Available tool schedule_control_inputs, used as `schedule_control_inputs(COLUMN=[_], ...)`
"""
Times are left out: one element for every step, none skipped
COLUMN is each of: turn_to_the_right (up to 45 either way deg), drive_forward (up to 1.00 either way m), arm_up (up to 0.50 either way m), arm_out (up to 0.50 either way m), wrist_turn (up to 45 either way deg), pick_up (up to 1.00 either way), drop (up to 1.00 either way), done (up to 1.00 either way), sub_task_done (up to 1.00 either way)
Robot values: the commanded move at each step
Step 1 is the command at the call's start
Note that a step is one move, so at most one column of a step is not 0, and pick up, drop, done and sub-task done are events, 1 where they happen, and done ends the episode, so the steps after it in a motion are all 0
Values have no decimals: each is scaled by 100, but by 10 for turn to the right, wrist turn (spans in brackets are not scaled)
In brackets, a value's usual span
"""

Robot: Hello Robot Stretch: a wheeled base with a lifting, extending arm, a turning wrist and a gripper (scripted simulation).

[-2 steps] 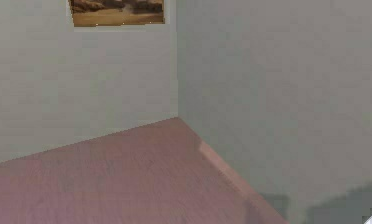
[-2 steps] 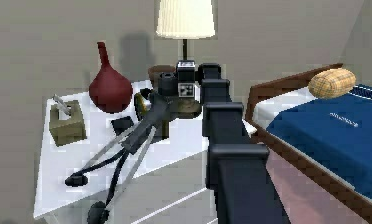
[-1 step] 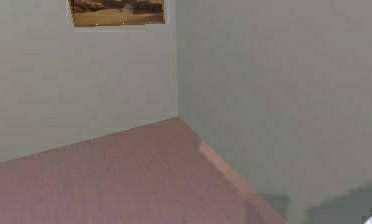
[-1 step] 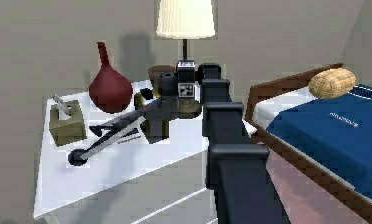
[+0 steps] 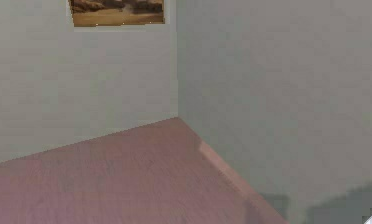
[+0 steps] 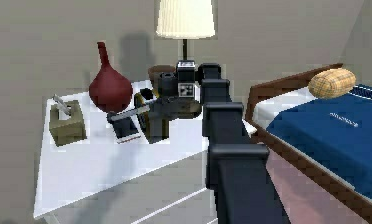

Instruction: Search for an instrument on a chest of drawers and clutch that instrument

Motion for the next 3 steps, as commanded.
schedule_control_inputs(turn_to_the_right=[0,0,0], drive_forward=[0,0,0], arm_up=[0,0,0], arm_out=[0,0,0], wrist_turn=[150,0,0], pick_up=[0,100,0], drop=[0,0,0], done=[0,0,100], sub_task_done=[0,0,0])
